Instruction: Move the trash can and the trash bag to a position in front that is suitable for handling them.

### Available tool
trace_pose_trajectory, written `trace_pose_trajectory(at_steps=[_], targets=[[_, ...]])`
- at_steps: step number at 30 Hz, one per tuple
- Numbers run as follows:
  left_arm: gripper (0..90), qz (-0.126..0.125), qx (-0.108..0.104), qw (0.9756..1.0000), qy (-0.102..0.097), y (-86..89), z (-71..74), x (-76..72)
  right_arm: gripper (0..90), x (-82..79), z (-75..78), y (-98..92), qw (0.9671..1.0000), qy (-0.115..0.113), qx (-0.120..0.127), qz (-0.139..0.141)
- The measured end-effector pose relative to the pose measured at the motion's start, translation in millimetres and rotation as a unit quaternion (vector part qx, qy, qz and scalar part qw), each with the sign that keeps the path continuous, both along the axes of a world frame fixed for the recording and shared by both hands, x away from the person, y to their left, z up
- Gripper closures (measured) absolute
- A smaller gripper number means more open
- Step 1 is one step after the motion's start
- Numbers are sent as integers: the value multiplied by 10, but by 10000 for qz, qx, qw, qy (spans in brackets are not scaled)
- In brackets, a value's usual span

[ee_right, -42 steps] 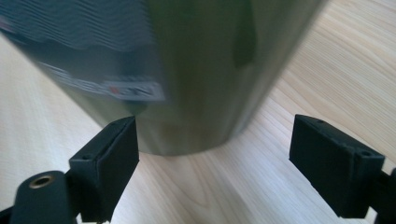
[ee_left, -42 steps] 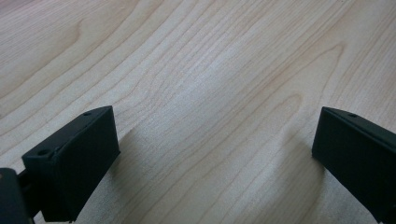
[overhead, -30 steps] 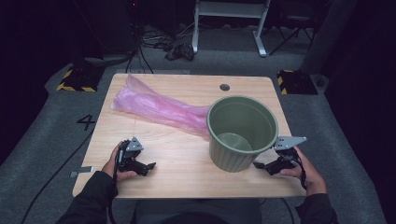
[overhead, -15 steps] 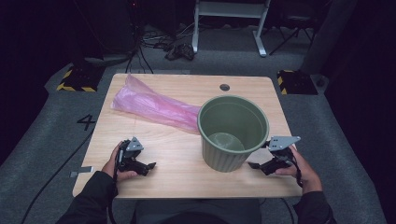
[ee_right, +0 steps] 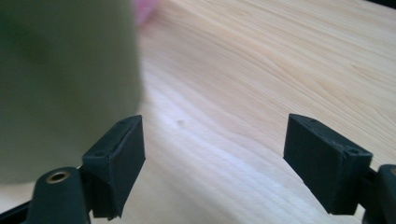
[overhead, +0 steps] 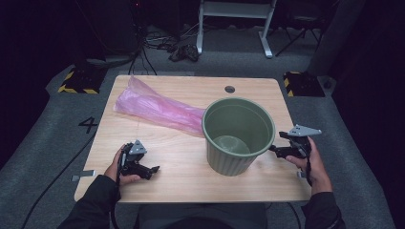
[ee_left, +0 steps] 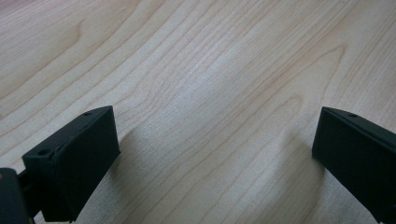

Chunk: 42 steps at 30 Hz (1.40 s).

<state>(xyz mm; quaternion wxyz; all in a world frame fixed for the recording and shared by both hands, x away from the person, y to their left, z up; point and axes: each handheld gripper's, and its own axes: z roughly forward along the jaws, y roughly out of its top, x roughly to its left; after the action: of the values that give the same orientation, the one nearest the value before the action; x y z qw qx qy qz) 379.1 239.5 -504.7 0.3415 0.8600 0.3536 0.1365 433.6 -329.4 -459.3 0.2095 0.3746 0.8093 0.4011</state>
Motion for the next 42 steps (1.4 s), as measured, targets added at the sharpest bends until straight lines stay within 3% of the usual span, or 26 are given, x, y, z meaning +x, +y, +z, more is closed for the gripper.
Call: trace_pose_trajectory(at_steps=[3, 6, 11, 14, 25, 37, 42], targets=[[3, 1, -1, 10000, 0, 0, 0, 0, 209, 111, -28, -33, 9991, 37, 294, -301], [3, 2, 0, 10000, 1, 0, 0, 0, 209, 230, -27, -4, 9974, -31, 582, -426], [3, 0, 1, 10000, 0, 0, 0, 0, 201, 318, -27, 47, 9968, -53, 588, -541], [3, 0, 2, 10000, 1, 0, 0, 0, 199, 350, -17, 57, 9961, -93, 719, -494], [3, 0, 1, 10000, 1, 0, 0, 0, 206, 474, 68, 147, 9962, -84, 770, -390], [3, 1, 1, 10000, 1, 0, 0, 0, 197, 451, 139, 349, 9976, -166, 609, 285], [3, 0, 1, 10000, 0, 0, 0, 0, 221, 424, 147, 384, 9975, -209, 585, 335]])
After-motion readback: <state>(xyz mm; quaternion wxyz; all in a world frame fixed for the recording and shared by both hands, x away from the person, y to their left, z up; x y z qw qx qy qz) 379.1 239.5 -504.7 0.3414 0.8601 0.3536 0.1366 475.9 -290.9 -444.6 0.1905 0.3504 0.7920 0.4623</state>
